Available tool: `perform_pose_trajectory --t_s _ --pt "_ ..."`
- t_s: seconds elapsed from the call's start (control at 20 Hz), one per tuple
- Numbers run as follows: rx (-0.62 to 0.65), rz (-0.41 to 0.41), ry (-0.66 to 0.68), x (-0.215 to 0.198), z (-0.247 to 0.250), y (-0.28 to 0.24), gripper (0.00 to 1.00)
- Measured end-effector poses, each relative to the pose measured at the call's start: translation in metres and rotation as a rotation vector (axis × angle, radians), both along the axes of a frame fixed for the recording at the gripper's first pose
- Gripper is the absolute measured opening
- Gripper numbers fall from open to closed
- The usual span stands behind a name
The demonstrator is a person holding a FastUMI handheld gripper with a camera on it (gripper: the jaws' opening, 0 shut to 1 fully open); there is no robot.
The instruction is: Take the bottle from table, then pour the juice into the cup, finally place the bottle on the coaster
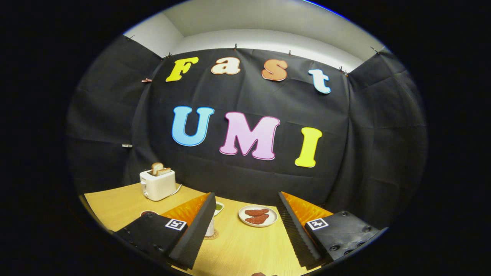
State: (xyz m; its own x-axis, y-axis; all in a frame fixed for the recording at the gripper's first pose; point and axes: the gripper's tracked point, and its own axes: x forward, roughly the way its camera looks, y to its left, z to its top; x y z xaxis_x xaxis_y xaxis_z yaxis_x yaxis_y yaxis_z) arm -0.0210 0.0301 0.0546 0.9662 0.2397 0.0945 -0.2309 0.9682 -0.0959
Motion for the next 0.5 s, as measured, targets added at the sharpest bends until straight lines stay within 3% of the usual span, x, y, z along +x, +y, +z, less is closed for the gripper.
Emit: perform_pose_trajectory --t_s 0.5 --pt "-0.003 -0.052 0.006 -0.052 0.001 -0.023 0.97"
